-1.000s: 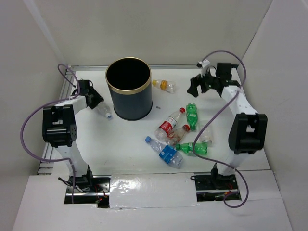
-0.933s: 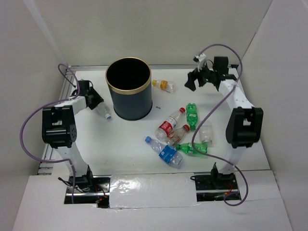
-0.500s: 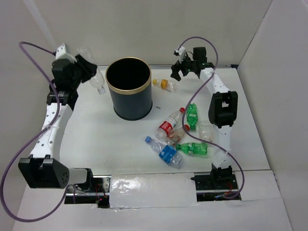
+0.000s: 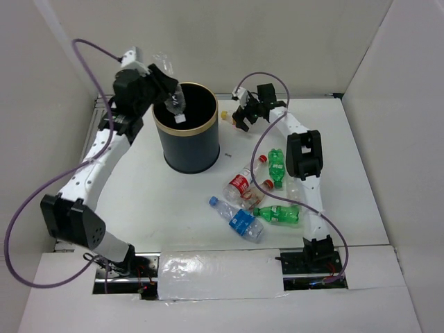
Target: Put the plastic bottles in the bin
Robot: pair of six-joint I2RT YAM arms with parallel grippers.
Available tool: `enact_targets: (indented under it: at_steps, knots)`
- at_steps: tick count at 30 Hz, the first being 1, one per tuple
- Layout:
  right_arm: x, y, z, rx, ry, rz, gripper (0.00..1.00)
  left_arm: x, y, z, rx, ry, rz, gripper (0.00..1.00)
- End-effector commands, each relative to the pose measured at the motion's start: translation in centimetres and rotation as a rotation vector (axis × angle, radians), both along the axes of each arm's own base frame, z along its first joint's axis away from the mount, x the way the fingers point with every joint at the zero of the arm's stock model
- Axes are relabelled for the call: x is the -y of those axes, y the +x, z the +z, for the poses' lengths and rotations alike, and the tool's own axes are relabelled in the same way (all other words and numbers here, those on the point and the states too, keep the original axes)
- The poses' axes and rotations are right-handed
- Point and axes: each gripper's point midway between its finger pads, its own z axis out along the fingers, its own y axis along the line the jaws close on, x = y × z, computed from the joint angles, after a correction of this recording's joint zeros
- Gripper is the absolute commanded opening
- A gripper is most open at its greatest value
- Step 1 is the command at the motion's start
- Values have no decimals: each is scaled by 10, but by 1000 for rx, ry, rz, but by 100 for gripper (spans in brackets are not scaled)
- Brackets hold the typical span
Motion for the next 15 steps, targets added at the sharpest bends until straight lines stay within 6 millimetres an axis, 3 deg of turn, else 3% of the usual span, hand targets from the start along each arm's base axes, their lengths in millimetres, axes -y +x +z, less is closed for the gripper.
enact_targets:
  at_steps: [1,2,5,6,7,8,9,11,12,14,15]
  knots:
    - [-1,2,-6,32,-64,32,97,22,13,11,43,41,0,2]
    - [1,-3,-14,7,-70,33,94,33,20,-7,5,74,-14,4]
    - [2,-15,-24,-40,-88,56,71,42,27,-26,-40,141,-2,15]
    - [5,-22,-19,-58,-73,73,54,42,28,-34,-56,162,16,30]
    - [6,-24,-14,-61,-73,74,47,43,30,-39,-66,166,16,30]
    - [4,-27,-7,-63,-63,83,40,41,31,-35,-55,178,28,50]
    - [9,-30,-3,-75,-43,89,35,38,32,-35,-53,191,38,60]
    - [21,-33,26,-89,10,56,24,41,31,-30,-40,201,40,71]
    - [22,-37,40,-94,54,65,22,40,31,-21,-19,207,40,78]
    - [38,-38,81,-77,114,28,17,41,27,0,22,222,42,80]
    - [45,-40,100,-62,151,30,16,43,21,11,41,229,33,87]
